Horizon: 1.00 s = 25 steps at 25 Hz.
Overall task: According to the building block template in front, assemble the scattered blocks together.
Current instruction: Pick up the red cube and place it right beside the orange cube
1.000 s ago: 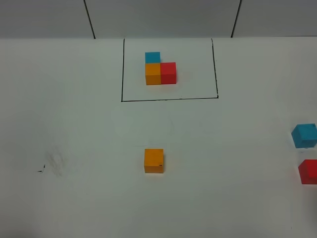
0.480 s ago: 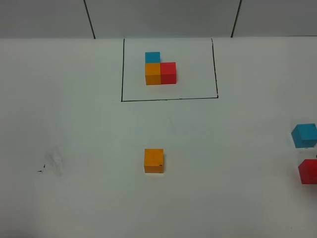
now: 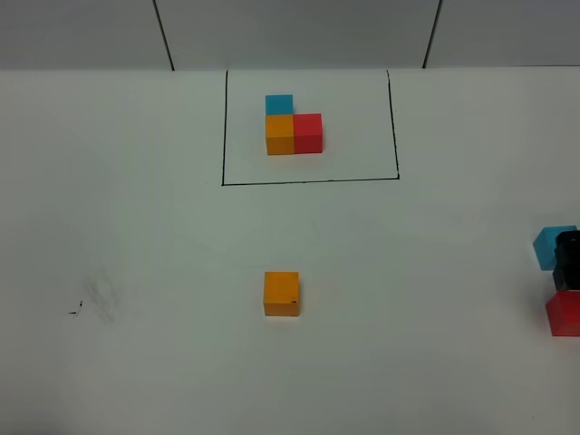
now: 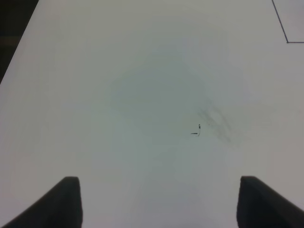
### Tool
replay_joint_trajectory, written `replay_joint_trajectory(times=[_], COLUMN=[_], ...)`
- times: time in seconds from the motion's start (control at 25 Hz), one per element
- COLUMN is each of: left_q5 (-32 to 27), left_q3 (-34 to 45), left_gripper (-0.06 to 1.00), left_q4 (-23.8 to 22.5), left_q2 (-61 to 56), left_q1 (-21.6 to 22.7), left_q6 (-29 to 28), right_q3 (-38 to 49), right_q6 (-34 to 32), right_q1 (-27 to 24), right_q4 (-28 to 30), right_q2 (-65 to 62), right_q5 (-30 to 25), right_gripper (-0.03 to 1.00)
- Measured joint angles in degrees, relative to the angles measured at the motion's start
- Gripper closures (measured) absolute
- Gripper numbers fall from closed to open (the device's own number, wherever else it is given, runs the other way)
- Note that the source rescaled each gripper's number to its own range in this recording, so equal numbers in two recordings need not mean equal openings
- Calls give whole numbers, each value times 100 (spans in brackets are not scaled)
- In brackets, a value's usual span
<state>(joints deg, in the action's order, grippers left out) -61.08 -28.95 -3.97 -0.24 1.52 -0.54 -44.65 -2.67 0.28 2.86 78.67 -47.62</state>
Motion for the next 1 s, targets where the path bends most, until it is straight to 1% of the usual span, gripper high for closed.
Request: replay_joint_trajectory(times=[0.28, 0.56, 0.8, 1.0], left_q5=[0, 0, 0, 0], left_q3=[0, 0, 0, 0], left_gripper=[27, 26, 26, 27], left_q4=[0, 0, 0, 0], left_q2=[0, 0, 0, 0], left_q1=[0, 0, 0, 0], left_q6=[0, 0, 0, 0], right_q3=[0, 19, 566, 769], right_q6=[-19, -157, -296, -304], right_q1=[0, 0, 0, 0], right_q4=[5, -244, -337, -341], right_q2=[810, 1287, 1354, 1365], right_q5=[340, 682, 1311, 1703], right_gripper=[-3, -3, -3, -2])
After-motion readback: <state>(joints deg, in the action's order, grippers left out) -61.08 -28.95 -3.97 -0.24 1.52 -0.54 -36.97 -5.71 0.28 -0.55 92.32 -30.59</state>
